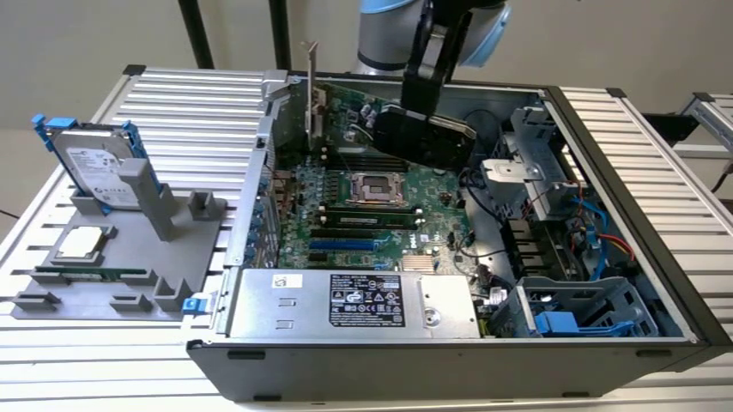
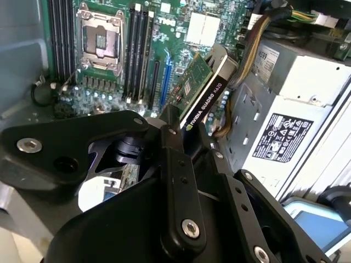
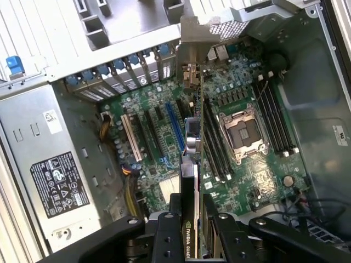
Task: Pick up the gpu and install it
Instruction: 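Insert the gpu into the slot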
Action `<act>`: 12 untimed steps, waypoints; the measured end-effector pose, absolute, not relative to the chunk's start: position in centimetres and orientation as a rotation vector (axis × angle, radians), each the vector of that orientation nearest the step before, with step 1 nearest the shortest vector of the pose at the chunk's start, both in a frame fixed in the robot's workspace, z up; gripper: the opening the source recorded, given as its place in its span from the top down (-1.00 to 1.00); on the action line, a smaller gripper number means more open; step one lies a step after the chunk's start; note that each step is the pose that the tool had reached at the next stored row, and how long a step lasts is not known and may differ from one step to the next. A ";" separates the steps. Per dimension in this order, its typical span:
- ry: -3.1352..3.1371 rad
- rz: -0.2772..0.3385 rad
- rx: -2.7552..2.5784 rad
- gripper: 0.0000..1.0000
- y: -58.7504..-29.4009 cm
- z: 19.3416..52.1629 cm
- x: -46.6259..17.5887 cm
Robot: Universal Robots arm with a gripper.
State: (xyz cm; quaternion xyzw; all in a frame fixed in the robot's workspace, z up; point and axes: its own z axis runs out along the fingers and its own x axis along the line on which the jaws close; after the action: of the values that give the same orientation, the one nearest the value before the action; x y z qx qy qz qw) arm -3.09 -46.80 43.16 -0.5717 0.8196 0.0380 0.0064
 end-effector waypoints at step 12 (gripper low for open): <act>2.455 0.120 -1.943 1.00 -46.8 43.2 -2.8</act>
State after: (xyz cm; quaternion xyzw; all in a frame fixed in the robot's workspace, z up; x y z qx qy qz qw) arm -2.81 -46.80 43.16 -0.6202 0.7835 0.0384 0.0041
